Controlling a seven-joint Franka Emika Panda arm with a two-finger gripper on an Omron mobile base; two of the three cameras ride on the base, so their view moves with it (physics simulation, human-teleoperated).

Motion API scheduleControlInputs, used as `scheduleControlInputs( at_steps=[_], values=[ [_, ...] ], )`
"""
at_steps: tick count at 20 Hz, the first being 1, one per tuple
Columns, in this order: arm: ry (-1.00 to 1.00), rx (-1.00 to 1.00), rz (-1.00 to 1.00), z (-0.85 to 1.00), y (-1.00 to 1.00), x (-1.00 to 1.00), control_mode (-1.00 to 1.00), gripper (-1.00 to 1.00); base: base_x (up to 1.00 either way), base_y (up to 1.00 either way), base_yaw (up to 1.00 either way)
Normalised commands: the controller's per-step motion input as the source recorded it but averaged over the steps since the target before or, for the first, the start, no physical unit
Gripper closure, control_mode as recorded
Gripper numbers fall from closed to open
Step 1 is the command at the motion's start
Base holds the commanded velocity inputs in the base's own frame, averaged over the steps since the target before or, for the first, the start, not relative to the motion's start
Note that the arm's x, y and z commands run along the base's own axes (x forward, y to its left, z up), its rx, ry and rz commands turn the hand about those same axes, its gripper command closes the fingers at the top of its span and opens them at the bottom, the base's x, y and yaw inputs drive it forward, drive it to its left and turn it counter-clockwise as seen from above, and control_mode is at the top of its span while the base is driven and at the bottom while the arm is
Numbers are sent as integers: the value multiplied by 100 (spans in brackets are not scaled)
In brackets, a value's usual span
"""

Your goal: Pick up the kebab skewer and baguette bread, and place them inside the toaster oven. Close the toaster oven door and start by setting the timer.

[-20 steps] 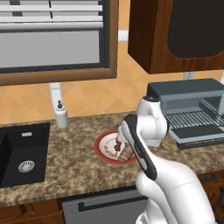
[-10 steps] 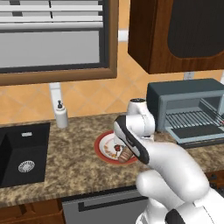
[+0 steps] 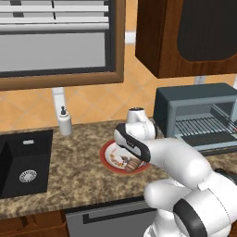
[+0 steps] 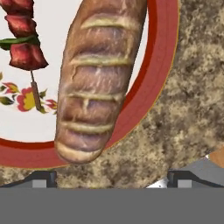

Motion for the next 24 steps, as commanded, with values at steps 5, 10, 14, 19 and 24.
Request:
scheduleControlInputs(
  at_steps=[5, 10, 14, 19, 24],
  values=[
    [1, -2, -4, -40, 27, 9, -100, -100, 0, 0, 0],
    [0, -2, -3, -27, 1, 18, -100, -100, 0, 0, 0],
    [0, -1, -1, -20, 0, 16, -100, -100, 0, 0, 0],
    [0, 0, -3, -36, 0, 0, -100, -100, 0, 0, 0],
    [0, 0, -3, -15, 0, 0, -100, -100, 0, 0, 0]
  ],
)
